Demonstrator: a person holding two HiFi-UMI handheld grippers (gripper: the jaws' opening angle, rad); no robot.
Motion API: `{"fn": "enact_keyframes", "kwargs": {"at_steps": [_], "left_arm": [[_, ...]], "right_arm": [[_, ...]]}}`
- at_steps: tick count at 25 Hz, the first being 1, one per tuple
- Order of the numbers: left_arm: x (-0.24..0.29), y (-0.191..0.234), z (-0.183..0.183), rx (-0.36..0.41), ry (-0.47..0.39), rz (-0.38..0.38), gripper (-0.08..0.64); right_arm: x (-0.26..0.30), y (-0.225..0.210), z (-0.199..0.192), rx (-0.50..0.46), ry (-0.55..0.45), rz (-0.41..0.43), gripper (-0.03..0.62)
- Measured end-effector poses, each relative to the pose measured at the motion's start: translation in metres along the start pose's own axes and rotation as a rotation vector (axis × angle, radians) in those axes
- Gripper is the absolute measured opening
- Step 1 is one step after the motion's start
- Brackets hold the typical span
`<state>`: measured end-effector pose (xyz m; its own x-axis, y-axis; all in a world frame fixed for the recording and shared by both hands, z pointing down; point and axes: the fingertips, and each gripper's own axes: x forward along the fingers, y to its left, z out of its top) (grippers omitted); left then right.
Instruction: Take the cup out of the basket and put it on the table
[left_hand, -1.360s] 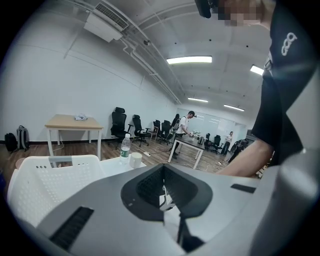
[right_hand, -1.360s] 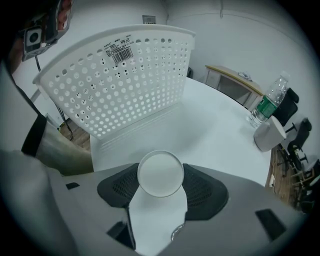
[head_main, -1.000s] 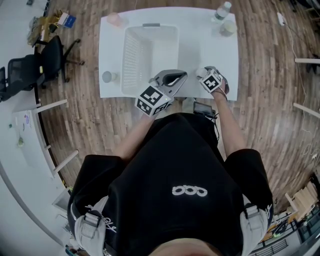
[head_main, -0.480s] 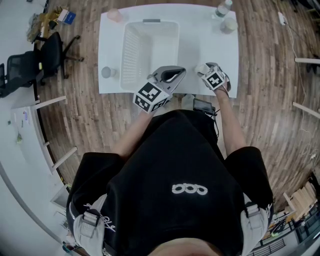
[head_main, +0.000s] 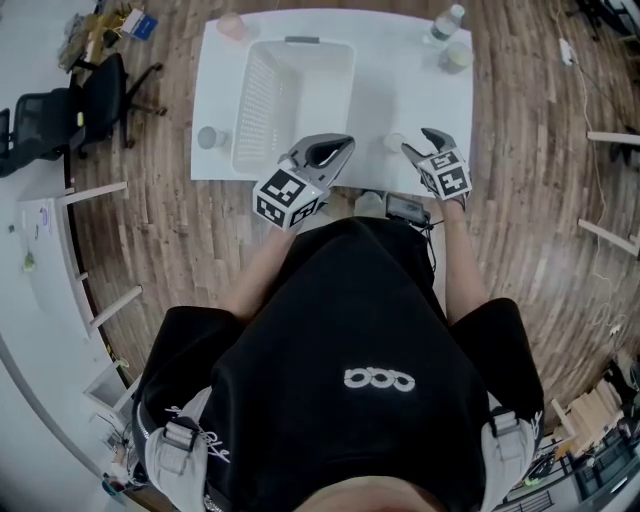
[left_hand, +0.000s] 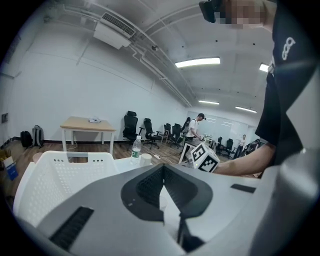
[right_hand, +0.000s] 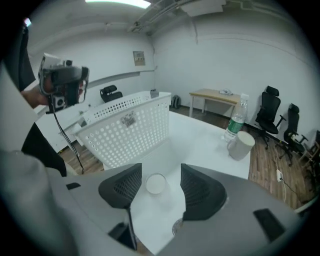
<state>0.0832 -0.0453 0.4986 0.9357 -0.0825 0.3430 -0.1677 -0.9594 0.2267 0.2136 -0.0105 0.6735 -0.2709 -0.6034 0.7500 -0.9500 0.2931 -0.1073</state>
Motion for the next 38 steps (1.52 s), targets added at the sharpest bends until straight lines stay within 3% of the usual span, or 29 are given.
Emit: {"fn": "enact_keyframes", "kwargs": {"at_steps": [3, 7, 14, 23, 38], "left_arm": [[-0.006, 0.005, 0.001, -0.020, -0.028, 0.060, 0.009], [-0.015, 0.010, 0.001, -0.042, -0.079, 0.144, 0.009], [-0.026, 0.002, -0.002, -0.050, -0.177, 0.254, 0.009], [-0.044, 0.003, -0.015, -0.080, -0.208, 0.359, 0.009], [-0.046, -0.004, -0.017, -0.096, -0.222, 0.379, 0.009]], "right_arm": [[-0.033, 0.001, 0.029, -0.003, -0.116, 0.004, 0.134], [-0.067, 0.009, 0.061, -0.062, -0.226, 0.035, 0.048], [-0.087, 0.026, 0.077, -0.140, -0.281, 0.125, 0.034], [-0.080, 0.038, 0.068, -0.153, -0.262, 0.203, 0.031], [-0.077, 0.022, 0.052, -0.156, -0.222, 0.186, 0.031]]}}
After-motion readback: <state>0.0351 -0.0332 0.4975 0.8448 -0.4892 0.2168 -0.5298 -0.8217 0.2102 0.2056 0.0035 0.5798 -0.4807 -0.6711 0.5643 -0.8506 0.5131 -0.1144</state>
